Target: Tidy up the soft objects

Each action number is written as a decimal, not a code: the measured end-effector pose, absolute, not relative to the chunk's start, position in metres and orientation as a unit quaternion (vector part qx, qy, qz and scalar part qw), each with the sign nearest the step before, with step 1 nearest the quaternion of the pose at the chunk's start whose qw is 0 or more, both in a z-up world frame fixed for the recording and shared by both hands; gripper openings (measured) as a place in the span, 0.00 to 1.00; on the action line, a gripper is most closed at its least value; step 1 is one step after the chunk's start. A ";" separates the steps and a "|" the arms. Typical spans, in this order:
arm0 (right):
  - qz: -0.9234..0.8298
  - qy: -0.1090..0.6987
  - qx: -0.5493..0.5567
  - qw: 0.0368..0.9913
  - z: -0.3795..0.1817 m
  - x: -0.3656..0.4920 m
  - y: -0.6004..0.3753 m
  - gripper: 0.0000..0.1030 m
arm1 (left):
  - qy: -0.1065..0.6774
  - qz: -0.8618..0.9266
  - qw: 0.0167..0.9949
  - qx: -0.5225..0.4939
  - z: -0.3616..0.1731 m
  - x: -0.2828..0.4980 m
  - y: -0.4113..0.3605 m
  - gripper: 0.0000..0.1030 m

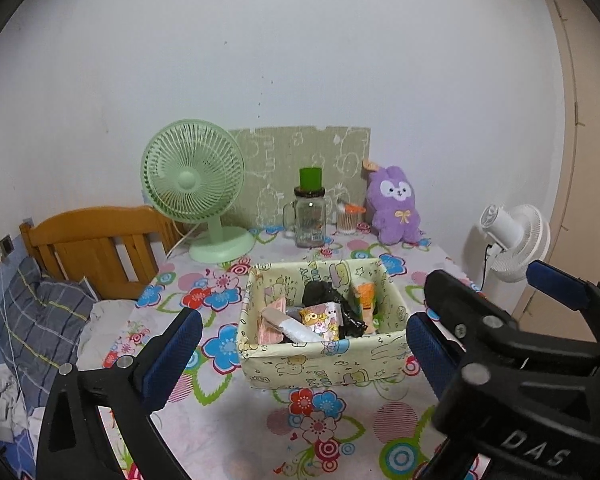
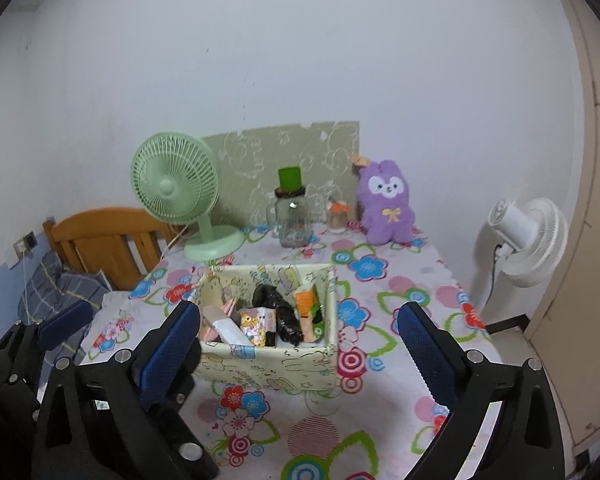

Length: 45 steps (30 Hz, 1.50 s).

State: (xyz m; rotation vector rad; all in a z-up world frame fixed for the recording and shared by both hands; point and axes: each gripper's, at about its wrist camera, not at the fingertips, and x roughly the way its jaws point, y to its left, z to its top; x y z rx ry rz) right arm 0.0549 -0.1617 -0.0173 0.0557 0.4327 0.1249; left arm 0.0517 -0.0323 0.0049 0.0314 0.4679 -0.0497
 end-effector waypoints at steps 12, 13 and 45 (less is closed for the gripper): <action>0.018 0.173 0.047 0.984 0.005 0.002 -0.195 0.99 | 0.190 -0.031 0.981 0.014 0.028 0.010 -0.029 1.00; 0.015 0.171 0.048 0.984 0.006 -0.001 -0.197 0.99 | 0.187 -0.030 0.982 0.015 0.029 0.007 -0.029 1.00; 0.019 0.149 0.034 0.988 0.007 -0.046 -0.198 1.00 | 0.166 0.002 0.986 -0.008 0.032 -0.033 -0.009 1.00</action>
